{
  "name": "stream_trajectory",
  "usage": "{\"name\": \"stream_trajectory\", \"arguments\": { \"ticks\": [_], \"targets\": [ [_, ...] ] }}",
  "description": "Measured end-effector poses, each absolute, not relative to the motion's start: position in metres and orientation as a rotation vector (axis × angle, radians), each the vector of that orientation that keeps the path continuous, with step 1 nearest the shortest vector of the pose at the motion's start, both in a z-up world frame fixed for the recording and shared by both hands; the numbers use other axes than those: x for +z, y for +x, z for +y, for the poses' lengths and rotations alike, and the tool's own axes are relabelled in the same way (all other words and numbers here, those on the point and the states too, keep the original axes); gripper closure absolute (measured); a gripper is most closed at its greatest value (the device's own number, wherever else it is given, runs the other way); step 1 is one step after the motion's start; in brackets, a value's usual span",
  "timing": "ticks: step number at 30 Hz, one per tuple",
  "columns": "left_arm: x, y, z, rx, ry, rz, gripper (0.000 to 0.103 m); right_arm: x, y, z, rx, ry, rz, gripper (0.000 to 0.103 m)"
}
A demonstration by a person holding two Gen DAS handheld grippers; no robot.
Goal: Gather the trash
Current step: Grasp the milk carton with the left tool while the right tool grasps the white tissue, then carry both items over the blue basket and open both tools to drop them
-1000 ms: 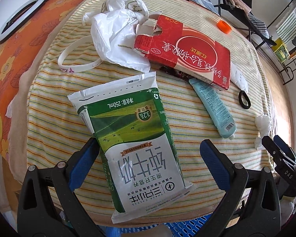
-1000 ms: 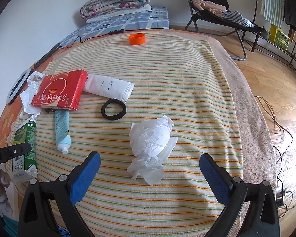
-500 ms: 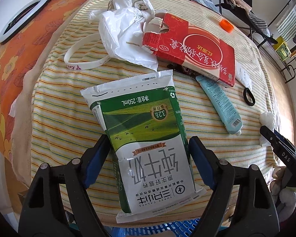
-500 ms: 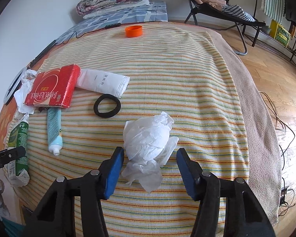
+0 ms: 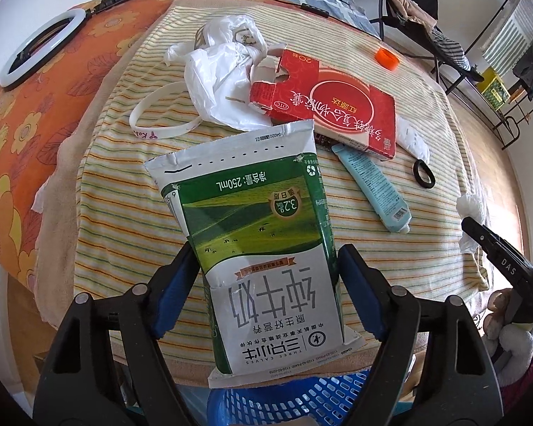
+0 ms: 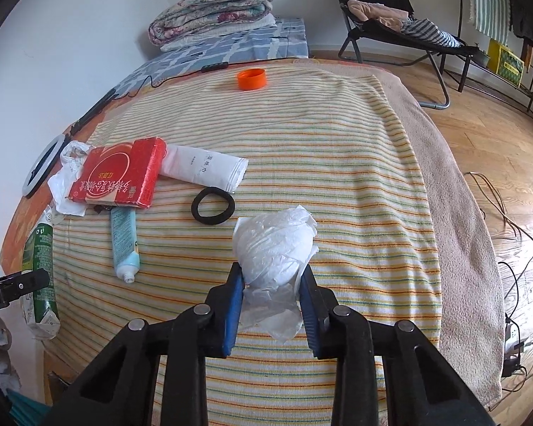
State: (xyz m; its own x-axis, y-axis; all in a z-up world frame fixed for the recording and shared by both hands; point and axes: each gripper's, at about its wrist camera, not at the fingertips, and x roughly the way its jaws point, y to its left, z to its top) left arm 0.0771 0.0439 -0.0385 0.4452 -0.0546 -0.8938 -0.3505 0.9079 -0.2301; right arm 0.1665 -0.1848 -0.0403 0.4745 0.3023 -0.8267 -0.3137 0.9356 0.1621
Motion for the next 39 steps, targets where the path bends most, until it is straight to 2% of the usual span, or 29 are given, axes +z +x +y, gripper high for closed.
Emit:
{"name": "stream_trajectory", "arguments": {
  "ticks": [19,31,39],
  "targets": [
    [-0.008,0.007,-0.009,0.052,-0.325,1.055,0.022,0.001,0.073,-0.185,0.537,-0.023,0.931,0.073],
    [-0.044,-0.060,-0.049,-0.039,-0.338,1.126,0.022,-0.019,-0.008,-0.171,0.645,-0.109,0.959,0.073],
    [-0.076,-0.078,-0.066,-0.062,-0.317,1.205,0.022,-0.043,-0.043,-0.153,0.705,-0.166,1.004,0.073]
  ]
}}
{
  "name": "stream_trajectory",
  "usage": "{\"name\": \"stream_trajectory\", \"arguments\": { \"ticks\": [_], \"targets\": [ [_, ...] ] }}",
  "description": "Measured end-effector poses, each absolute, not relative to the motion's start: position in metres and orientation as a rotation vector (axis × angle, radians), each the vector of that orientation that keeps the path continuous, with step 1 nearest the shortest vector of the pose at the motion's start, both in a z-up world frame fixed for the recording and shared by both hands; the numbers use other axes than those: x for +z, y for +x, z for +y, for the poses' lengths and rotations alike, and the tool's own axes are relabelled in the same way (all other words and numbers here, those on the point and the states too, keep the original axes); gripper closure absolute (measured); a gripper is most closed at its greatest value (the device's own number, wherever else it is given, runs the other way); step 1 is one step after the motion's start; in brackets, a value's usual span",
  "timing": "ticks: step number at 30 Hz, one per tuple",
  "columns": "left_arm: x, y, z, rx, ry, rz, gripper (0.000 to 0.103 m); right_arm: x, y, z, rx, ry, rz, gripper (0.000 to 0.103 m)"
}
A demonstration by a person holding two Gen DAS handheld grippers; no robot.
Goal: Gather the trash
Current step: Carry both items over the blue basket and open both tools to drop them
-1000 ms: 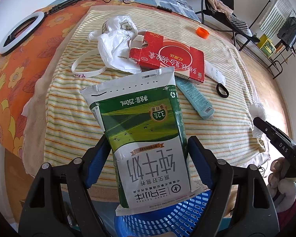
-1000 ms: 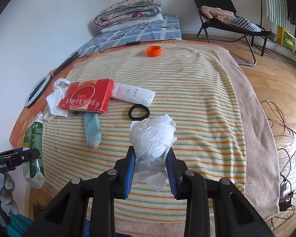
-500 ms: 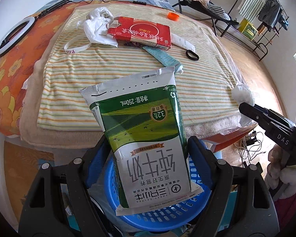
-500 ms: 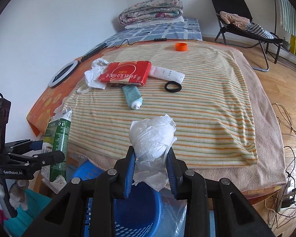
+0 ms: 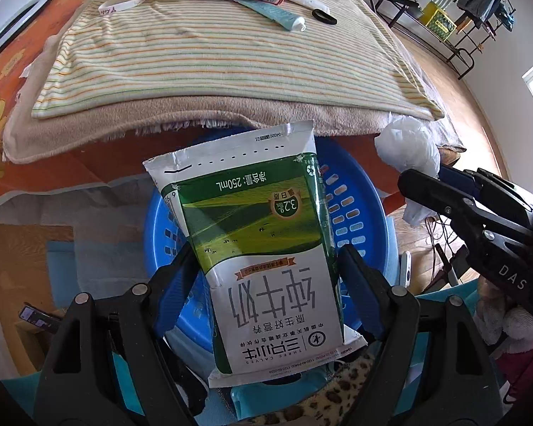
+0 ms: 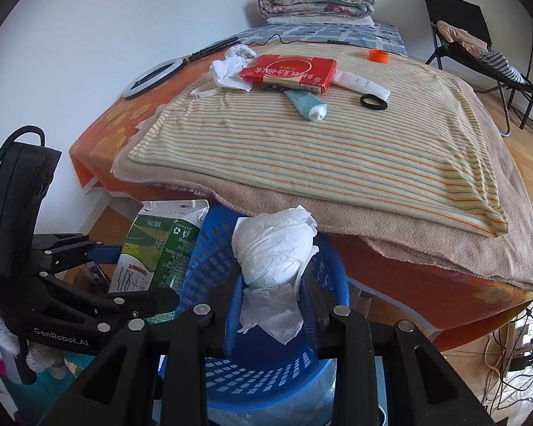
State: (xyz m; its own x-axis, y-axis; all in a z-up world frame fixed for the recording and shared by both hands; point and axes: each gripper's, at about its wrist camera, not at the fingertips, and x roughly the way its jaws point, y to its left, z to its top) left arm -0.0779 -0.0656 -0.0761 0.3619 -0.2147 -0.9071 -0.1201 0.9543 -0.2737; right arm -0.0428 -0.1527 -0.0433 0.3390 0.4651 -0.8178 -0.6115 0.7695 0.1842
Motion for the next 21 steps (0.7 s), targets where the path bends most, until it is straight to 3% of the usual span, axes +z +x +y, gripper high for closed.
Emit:
{"name": "stream_trajectory", "arguments": {
  "ticks": [21],
  "targets": [
    [-0.120,-0.069,-0.079,-0.063,-0.274,1.305,0.021,-0.087,-0.046,-0.143,0.706,-0.225,1.085,0.072]
  ]
}}
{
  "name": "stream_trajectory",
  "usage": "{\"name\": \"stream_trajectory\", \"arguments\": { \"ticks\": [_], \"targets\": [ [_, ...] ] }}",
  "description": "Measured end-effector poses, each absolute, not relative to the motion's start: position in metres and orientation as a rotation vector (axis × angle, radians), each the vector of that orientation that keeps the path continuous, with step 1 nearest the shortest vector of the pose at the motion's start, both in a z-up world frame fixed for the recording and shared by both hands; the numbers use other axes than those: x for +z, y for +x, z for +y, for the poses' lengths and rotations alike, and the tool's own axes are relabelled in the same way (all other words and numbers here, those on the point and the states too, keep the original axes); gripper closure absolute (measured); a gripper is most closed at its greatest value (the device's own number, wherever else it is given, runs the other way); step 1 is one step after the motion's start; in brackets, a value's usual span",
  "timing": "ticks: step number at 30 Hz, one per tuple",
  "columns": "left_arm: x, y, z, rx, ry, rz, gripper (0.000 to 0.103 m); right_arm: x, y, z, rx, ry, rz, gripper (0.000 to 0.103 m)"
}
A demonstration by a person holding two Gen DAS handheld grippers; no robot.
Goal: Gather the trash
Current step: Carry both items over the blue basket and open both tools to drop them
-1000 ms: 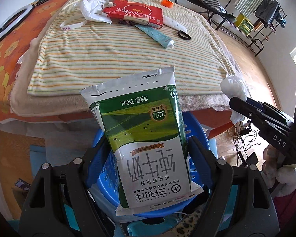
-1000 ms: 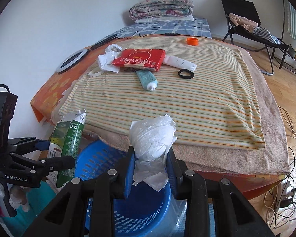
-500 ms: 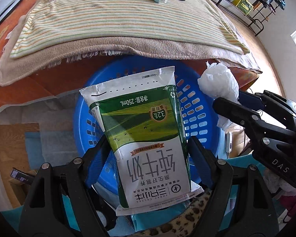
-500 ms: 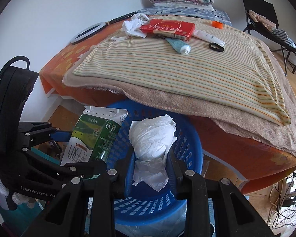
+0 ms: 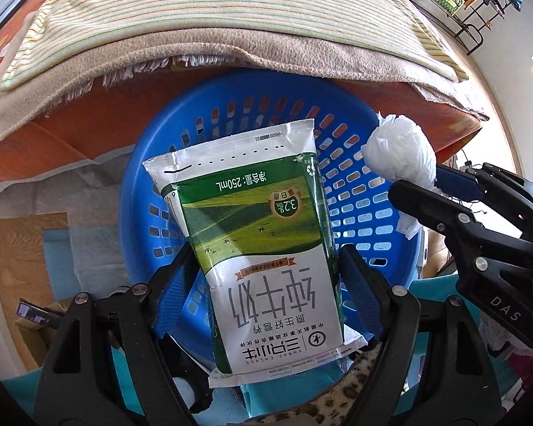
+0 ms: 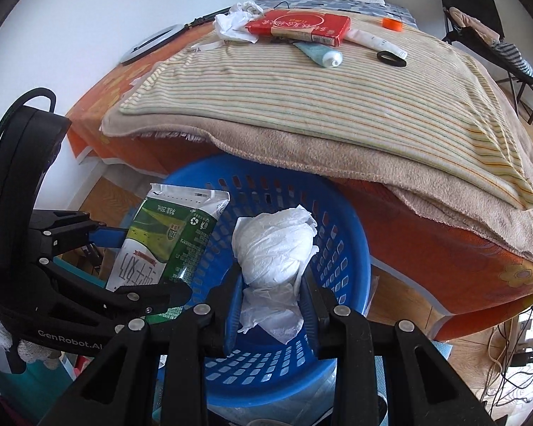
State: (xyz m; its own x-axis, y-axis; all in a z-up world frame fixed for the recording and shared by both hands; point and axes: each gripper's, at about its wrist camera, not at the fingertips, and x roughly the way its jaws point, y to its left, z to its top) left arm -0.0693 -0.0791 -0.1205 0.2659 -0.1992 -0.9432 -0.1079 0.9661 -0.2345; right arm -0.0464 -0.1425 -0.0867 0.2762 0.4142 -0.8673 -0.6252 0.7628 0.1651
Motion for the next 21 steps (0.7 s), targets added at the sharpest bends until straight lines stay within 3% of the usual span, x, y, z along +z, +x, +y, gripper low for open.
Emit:
{"name": "stream_trajectory", "arguments": {
  "ticks": [7,9,11,21],
  "targets": [
    [-0.125,-0.068,-0.073,-0.054,-0.302,1.313,0.021,-0.090,-0.044,-0.144,0.700,-0.206,1.104,0.068],
    [-0.125,-0.067,-0.070,-0.050,-0.309,1.317,0.021,-0.090,-0.043,-0.145,0.698,-0.196,1.108,0.054],
    [-0.125,-0.068,-0.067,-0.048,-0.308,1.315,0.021,-0.090,-0.042,-0.145,0.698,-0.187,1.112,0.048],
    [-0.124,-0.069,-0.063,-0.036,-0.292,1.306,0.021,-0.090,-0.041,-0.148,0.687,-0.177,1.119,0.044]
  ]
}}
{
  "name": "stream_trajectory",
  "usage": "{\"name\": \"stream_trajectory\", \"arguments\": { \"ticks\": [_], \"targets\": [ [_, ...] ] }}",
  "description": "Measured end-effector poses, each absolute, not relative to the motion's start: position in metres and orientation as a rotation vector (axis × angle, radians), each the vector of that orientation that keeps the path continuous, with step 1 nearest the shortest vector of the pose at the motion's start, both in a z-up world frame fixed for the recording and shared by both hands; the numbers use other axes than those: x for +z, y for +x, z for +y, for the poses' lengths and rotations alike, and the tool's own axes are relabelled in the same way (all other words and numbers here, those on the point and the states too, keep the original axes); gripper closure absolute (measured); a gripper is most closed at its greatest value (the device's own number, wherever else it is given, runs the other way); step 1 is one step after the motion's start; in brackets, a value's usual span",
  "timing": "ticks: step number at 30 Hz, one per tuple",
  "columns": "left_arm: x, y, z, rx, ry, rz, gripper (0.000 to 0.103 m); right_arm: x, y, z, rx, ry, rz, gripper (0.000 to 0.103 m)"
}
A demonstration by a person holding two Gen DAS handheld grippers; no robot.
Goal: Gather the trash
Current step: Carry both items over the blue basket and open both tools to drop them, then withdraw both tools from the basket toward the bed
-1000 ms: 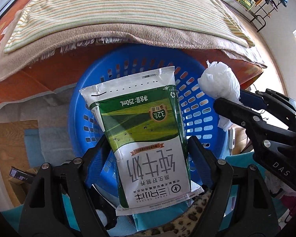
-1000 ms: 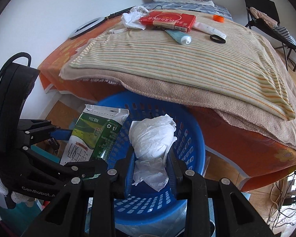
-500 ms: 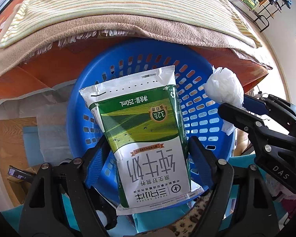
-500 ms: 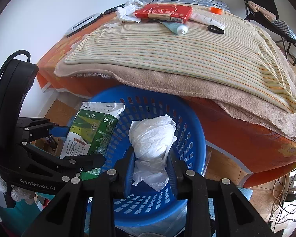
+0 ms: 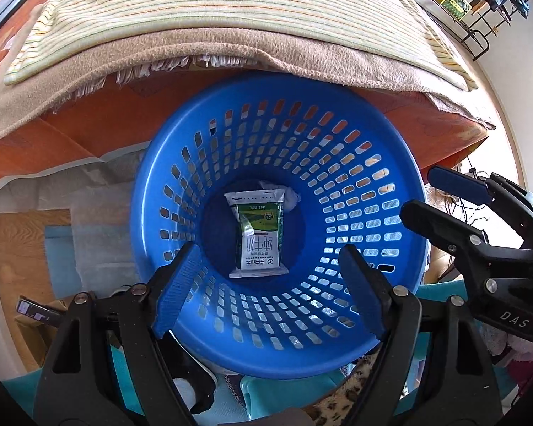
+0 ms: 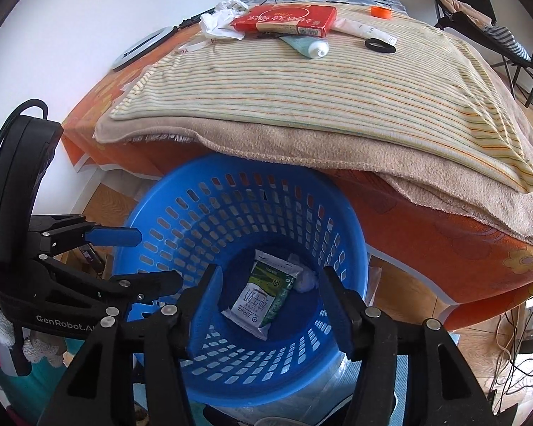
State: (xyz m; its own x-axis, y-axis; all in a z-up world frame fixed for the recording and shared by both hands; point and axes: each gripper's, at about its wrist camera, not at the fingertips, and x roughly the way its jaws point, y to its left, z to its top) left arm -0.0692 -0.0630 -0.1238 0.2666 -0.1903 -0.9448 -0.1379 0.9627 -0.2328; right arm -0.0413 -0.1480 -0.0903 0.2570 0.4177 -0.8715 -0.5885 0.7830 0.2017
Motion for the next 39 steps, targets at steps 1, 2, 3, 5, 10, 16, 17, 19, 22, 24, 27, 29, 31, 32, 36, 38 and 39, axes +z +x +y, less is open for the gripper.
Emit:
{"name": "stream_trajectory", "arguments": {
  "ticks": [1,2,3,5,10,16,17,19,22,24,27,29,31,32,36,38,39],
  "targets": [
    [-0.123,-0.070,-0.064,-0.036,-0.293,1.305,0.021,-0.090,-0.041,-0.148,0.686,-0.177,1.118,0.044],
    [-0.123,-0.070,-0.063,-0.036,-0.295,1.305,0.021,-0.090,-0.041,-0.148,0.685,-0.178,1.118,0.043],
    [-0.123,-0.070,-0.062,-0.038,-0.296,1.306,0.021,-0.090,-0.041,-0.148,0.684,-0.176,1.118,0.042],
    [-0.123,-0.071,-0.063,-0.037,-0.294,1.307,0.021,-0.090,-0.041,-0.149,0.681,-0.174,1.119,0.041],
    [-0.120,-0.070,-0.062,-0.029,-0.295,1.297,0.021,-0.089,-0.039,-0.151,0.674,-0.163,1.117,0.034],
    [-0.113,-0.070,-0.058,-0.018,-0.307,1.275,0.021,-0.086,-0.037,-0.155,0.662,-0.135,1.112,0.022],
    [-0.111,-0.070,-0.057,-0.017,-0.308,1.269,0.021,-0.085,-0.036,-0.155,0.663,-0.128,1.110,0.019],
    [-0.107,-0.069,-0.056,-0.016,-0.307,1.255,0.021,-0.083,-0.035,-0.156,0.663,-0.117,1.104,0.018],
    [-0.101,-0.067,-0.054,-0.011,-0.302,1.235,0.021,-0.080,-0.032,-0.157,0.664,-0.097,1.100,0.018],
    [-0.095,-0.065,-0.052,-0.012,-0.305,1.222,0.021,-0.076,-0.030,-0.158,0.663,-0.082,1.096,0.017],
    [-0.083,-0.060,-0.048,-0.009,-0.304,1.196,0.021,-0.069,-0.025,-0.160,0.662,-0.063,1.083,0.017],
    [-0.073,-0.055,-0.044,-0.007,-0.307,1.176,0.021,-0.062,-0.020,-0.160,0.658,-0.052,1.071,0.016],
    [-0.063,-0.049,-0.038,-0.006,-0.313,1.154,0.021,-0.054,-0.013,-0.160,0.653,-0.038,1.059,0.016],
    [-0.059,-0.046,-0.036,-0.004,-0.315,1.143,0.021,-0.049,-0.009,-0.161,0.652,-0.028,1.053,0.016],
    [-0.040,-0.031,-0.022,0.009,-0.304,1.106,0.021,-0.030,0.013,-0.164,0.644,0.016,1.024,0.015],
    [-0.031,-0.022,-0.013,0.021,-0.302,1.089,0.021,-0.020,0.026,-0.165,0.629,0.014,1.002,0.014],
    [-0.025,-0.018,-0.007,0.027,-0.302,1.080,0.021,-0.015,0.034,-0.165,0.623,0.012,0.992,0.014]
  ]
}}
